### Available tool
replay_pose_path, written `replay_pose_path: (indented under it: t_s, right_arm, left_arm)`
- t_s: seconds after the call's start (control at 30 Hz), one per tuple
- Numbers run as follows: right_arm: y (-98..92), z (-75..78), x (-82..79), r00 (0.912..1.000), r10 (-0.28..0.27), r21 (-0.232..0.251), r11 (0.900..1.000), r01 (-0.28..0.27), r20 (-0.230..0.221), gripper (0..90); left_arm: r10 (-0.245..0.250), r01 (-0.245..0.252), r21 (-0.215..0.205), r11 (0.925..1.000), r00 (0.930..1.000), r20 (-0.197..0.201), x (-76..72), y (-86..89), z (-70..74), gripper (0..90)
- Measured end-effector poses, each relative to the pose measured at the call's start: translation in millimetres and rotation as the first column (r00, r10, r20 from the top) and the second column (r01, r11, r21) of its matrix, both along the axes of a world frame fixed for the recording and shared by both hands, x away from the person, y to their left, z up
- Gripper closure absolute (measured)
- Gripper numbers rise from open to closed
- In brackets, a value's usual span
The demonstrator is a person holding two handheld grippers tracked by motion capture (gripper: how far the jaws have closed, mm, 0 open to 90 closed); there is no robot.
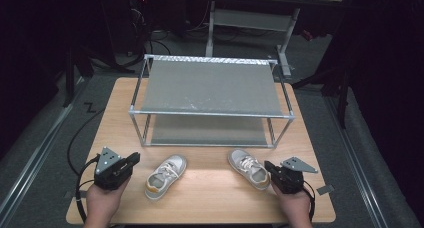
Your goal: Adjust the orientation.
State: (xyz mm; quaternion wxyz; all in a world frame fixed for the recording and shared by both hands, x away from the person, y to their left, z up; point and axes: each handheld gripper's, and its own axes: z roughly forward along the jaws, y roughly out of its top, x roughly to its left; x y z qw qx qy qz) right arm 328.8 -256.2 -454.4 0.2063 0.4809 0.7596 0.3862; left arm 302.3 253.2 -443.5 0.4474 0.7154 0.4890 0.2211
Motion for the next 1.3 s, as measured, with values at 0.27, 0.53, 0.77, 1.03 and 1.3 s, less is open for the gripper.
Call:
replay_pose_path:
  t_s: [0.27, 0.53, 0.77, 1.03, 1.3]
  right_arm:
    - [0.3, 5.0, -4.3, 0.9996, 0.001, -0.005, 1.000, -0.001, 0.029, 90.0]
    - [-9.6, 6.6, -9.0, 0.9995, -0.014, 0.011, 1.000, 0.014, 0.028, 89.9]
    - [-17.0, 10.7, -12.9, 0.9990, -0.019, 0.019, 1.000, 0.019, 0.040, 89.8]
    - [-23.7, 10.2, -13.9, 0.9975, -0.044, 0.011, 0.999, 0.044, 0.054, 89.8]
    - [-21.8, 8.6, -12.0, 0.9983, -0.026, 0.009, 1.000, 0.026, 0.051, 89.8]
  left_arm:
    - [-0.003, 0.003, 0.013, 0.9999, 1.0000, -0.006, 1.7, -1.2, -2.3, 84.2]
    - [-0.005, 0.006, 0.028, 0.9996, 0.9996, -0.027, 4.4, 0.0, -9.6, 84.3]
    - [0.002, 0.001, 0.051, 0.9987, 0.9978, -0.066, 6.8, 1.6, -20.1, 85.8]
    - [-0.008, 0.020, 0.091, 0.9956, 0.9920, -0.126, 4.6, -0.7, -29.6, 87.6]
    - [-0.077, 0.095, 0.094, 0.9910, 0.9809, -0.179, 4.8, -9.7, -34.1, 89.6]
